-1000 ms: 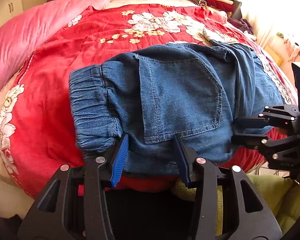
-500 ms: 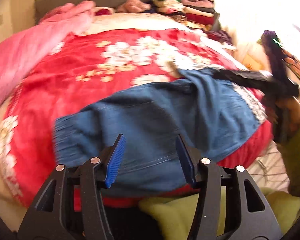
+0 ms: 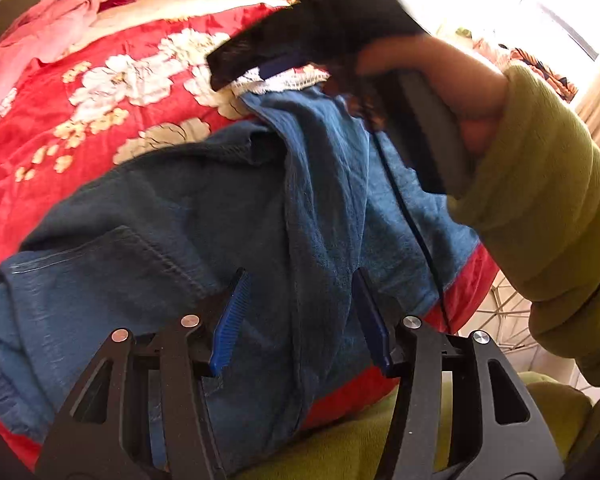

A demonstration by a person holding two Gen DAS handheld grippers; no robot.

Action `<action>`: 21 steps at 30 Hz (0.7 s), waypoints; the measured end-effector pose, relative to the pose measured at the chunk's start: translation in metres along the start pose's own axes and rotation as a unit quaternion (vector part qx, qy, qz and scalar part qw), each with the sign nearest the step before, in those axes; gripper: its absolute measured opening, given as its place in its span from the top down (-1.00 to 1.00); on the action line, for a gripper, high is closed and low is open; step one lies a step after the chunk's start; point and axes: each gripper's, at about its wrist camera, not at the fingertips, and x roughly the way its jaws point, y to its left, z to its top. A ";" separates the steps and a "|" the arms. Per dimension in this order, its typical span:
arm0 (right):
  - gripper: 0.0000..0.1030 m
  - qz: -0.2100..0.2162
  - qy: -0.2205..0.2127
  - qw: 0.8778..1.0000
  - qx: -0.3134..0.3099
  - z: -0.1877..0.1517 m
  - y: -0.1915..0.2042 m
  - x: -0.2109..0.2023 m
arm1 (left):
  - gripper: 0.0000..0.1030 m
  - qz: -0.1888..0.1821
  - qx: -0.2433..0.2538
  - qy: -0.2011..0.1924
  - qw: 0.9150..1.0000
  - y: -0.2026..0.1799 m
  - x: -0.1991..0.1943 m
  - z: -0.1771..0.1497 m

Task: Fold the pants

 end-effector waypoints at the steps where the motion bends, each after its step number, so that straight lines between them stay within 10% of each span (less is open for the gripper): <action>1: -0.09 -0.007 0.004 1.000 0.004 0.001 -0.002 0.005 | 0.13 -0.001 0.002 0.003 1.000 0.000 0.002 0.000; 3: -0.08 -0.018 0.006 1.000 0.018 0.004 -0.011 0.013 | 0.13 0.000 0.006 0.008 1.000 0.000 0.008 0.001; 8: 0.83 0.018 -0.022 0.998 0.052 0.001 -0.039 -0.003 | 0.09 -0.004 0.007 0.013 1.000 0.001 0.016 0.006; 18: 0.84 0.029 -0.120 0.981 0.151 -0.058 -0.114 -0.131 | 0.01 0.005 0.030 -0.002 1.000 -0.006 0.021 0.016; 21: 0.84 0.018 -0.131 0.976 0.175 -0.092 -0.131 -0.167 | 0.67 0.008 0.042 -0.004 0.999 -0.011 0.021 0.016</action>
